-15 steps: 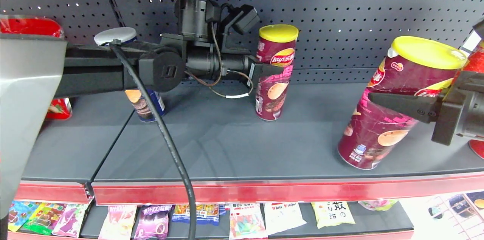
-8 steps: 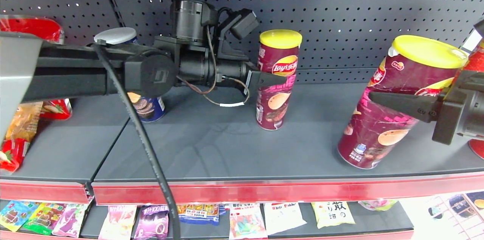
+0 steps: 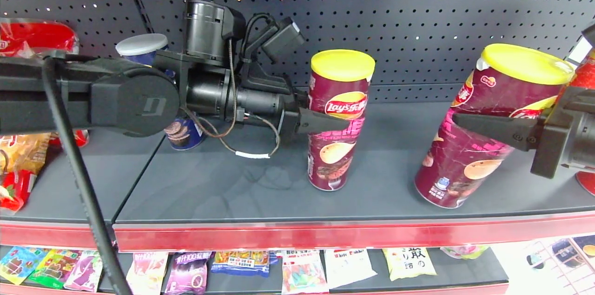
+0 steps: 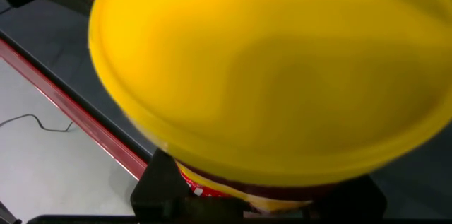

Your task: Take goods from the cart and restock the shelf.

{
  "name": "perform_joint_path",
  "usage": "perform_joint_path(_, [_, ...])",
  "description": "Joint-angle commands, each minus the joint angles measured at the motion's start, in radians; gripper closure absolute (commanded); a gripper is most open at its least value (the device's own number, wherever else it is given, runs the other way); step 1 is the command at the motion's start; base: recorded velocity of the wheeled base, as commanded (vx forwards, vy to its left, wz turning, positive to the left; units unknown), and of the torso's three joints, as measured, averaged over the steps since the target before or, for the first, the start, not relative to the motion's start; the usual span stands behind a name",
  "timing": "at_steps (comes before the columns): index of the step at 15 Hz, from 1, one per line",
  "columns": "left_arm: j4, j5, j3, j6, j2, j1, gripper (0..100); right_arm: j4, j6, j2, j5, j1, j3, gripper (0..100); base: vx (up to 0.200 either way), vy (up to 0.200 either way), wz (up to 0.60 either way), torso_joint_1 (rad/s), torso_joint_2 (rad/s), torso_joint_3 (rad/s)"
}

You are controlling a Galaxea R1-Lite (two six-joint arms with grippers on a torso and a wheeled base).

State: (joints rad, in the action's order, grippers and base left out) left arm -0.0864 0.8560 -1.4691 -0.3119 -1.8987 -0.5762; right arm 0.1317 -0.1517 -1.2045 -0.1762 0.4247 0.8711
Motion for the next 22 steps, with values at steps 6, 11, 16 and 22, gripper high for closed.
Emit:
perform_joint_path(6, [-0.001, 0.043, 0.03, -0.026, 0.01, -0.017, 100, 0.0, 0.0, 0.0, 0.0, 0.0, 0.002, 100, 0.0, 0.0, 0.0, 0.0, 0.0, 0.0])
perform_joint_path(11, [-0.003, 0.046, 0.064, -0.027, 0.01, -0.037, 100, 0.0, 0.0, 0.0, 0.0, 0.0, 0.002, 100, 0.0, 0.0, 0.0, 0.0, 0.0, 0.0])
perform_joint_path(16, [-0.001, 0.049, 0.072, -0.019, 0.013, -0.045, 100, 0.0, 0.0, 0.0, 0.0, 0.0, 0.003, 100, 0.0, 0.0, 0.0, 0.0, 0.0, 0.0])
perform_joint_path(22, [-0.001, 0.087, 0.107, -0.019, 0.03, -0.044, 100, 0.0, 0.0, 0.0, 0.0, 0.0, 0.002, 100, 0.0, 0.0, 0.0, 0.0, 0.0, 0.0])
